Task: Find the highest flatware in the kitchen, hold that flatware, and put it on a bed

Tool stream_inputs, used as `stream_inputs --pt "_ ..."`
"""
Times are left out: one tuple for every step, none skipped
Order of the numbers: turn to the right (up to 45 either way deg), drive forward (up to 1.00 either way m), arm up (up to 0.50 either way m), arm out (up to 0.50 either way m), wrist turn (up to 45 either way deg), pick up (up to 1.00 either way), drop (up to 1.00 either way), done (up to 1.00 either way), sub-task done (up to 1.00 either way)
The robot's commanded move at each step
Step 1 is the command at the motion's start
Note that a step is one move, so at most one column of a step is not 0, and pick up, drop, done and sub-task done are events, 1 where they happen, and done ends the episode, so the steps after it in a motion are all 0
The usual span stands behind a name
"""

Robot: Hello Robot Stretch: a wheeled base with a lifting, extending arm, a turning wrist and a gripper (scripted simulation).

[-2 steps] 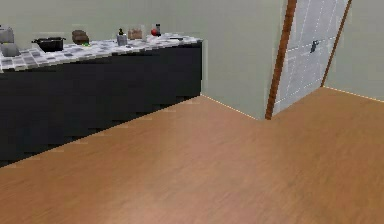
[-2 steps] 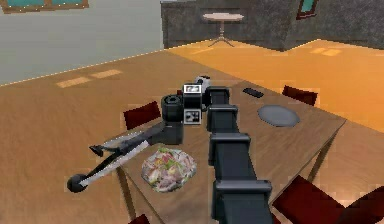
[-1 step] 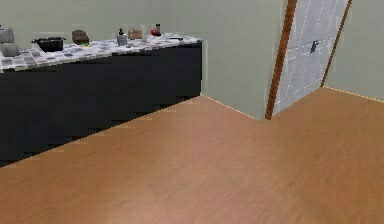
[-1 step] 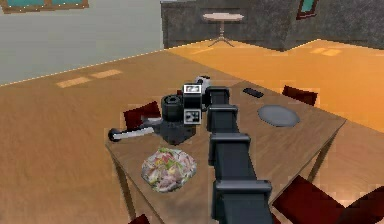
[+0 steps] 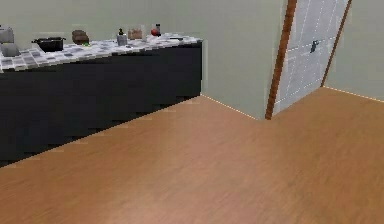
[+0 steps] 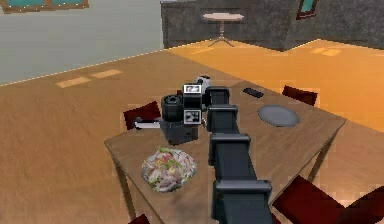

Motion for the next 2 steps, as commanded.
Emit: stream_inputs --pt "0.0 0.00 -0.30 0.00 0.0 0.00 0.00 0.00 0.00" --pt "0.0 0.00 0.00 0.00 0.0 1.00 0.00 0.00 0.00"
